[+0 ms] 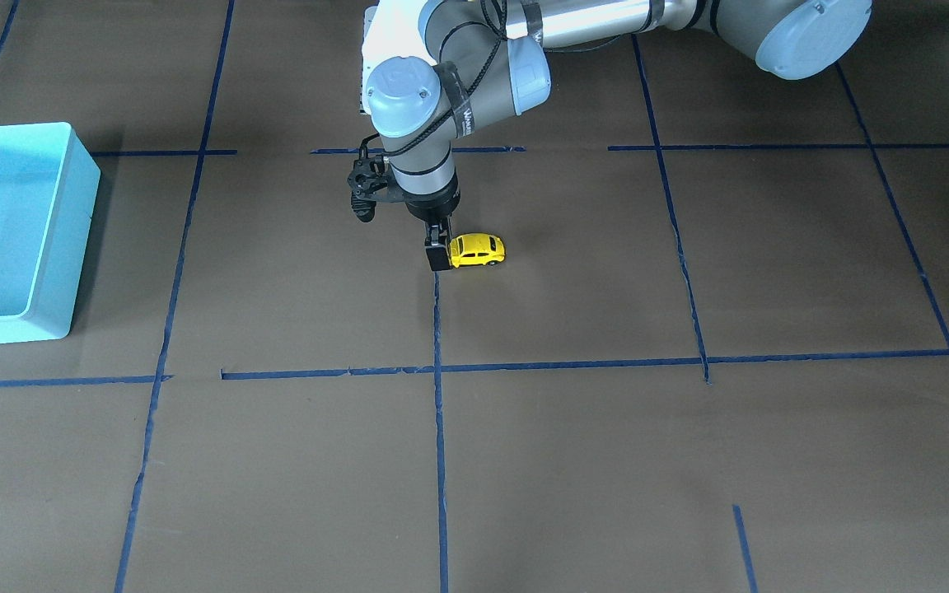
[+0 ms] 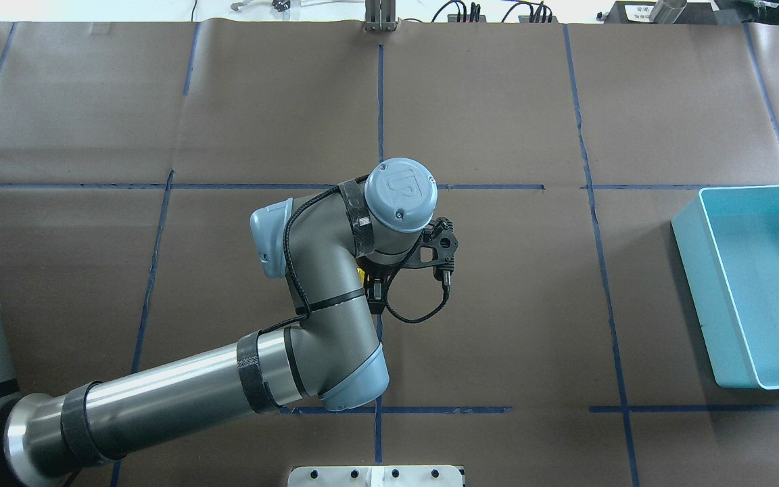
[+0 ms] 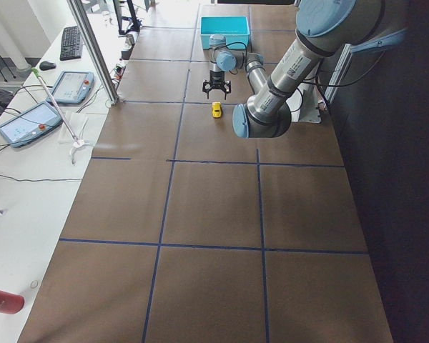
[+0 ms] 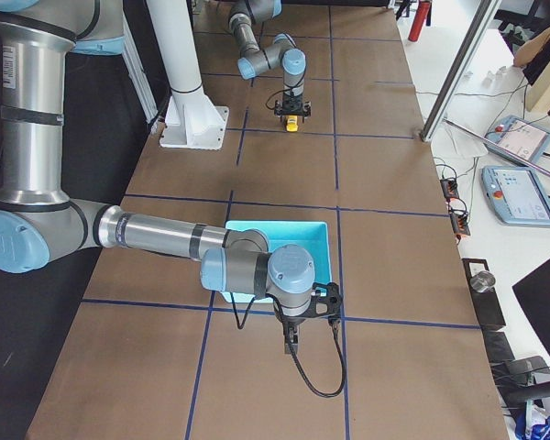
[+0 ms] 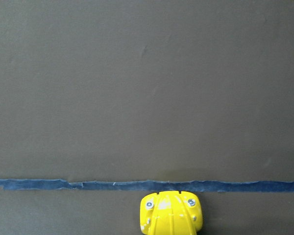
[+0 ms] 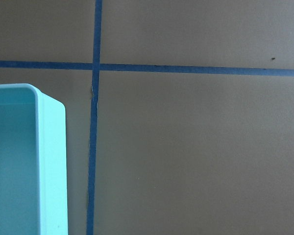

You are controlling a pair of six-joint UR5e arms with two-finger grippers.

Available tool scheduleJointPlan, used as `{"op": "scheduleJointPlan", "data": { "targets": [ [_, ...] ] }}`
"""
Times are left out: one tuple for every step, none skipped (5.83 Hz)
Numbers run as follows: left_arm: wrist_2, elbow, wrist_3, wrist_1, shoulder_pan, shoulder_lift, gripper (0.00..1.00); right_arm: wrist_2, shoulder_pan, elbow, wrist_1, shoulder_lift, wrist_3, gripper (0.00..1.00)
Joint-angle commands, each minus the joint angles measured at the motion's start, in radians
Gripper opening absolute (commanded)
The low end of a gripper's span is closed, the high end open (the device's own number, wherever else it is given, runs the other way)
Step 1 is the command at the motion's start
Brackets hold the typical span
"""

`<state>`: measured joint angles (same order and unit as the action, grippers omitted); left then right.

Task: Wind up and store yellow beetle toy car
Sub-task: 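Close the left gripper on the yellow car's body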

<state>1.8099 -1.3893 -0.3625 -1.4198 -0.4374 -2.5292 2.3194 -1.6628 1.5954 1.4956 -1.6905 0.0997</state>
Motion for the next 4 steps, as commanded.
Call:
{"op": "scheduleJointPlan", "data": {
  "targets": [
    [-0.047,0.013,-0.003,-0.001,0.018,0.009,1.0,0.0,0.0,0.0,0.0,0.002,0.0,1.0],
    [-0.055,0.018,-0.003,-0.001,0.017,0.009,1.0,0.0,0.0,0.0,0.0,0.0,0.0,1.0],
    [-0.066,0.019,-0.001,-0.001,0.019,0.012,1.0,0.0,0.0,0.0,-0.001,0.002,0.0,1.0],
    [-0.066,0.021,-0.001,-0.001,0.017,0.02,1.0,0.0,0.0,0.0,0.0,0.002,-0.002,1.0]
  ]
}}
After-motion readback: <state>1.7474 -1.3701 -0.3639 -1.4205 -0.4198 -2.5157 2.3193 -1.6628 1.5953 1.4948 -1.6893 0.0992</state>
